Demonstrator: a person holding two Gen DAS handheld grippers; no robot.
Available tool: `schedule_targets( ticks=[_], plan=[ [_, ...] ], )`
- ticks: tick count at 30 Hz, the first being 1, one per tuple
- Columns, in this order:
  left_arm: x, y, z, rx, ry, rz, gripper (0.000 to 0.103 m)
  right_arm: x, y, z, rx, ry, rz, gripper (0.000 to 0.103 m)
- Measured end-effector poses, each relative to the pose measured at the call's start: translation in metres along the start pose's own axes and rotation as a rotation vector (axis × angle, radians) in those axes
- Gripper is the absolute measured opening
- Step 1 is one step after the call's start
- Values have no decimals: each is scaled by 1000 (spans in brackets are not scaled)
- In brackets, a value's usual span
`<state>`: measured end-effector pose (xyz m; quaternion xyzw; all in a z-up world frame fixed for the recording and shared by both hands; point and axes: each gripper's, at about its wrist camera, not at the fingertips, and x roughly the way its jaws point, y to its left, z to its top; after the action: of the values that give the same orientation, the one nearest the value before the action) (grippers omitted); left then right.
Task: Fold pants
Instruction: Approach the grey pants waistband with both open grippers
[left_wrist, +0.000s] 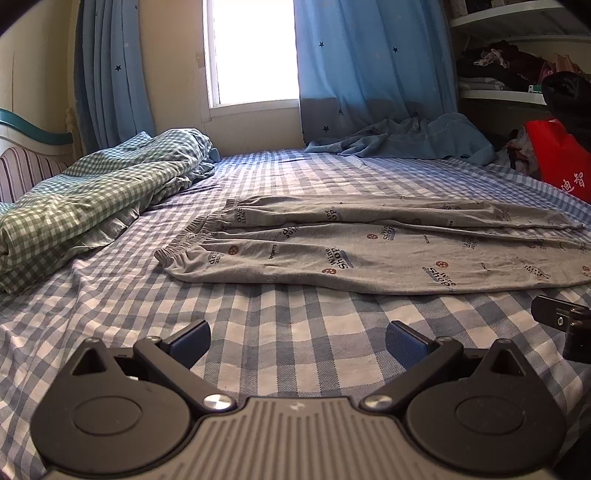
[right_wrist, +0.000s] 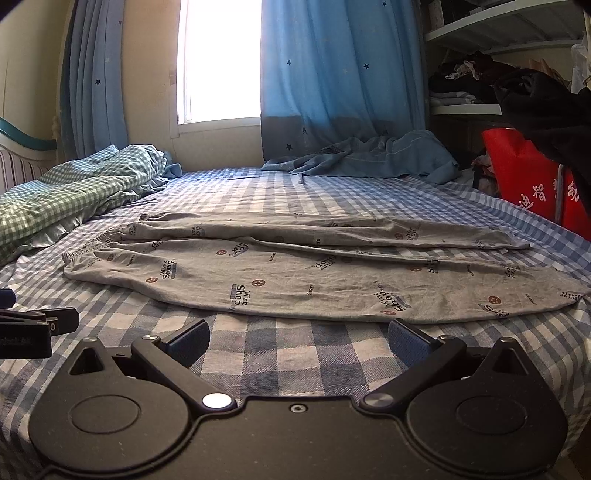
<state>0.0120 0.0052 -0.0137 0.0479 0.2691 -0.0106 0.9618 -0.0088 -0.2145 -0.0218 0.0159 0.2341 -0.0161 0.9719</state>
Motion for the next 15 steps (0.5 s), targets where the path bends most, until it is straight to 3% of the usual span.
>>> schedule_targets(
  ticks=[15],
  plan=[
    [20, 5, 5, -6, 56, -3, 103, 17, 5, 0, -22, 19, 2, 102]
  ],
)
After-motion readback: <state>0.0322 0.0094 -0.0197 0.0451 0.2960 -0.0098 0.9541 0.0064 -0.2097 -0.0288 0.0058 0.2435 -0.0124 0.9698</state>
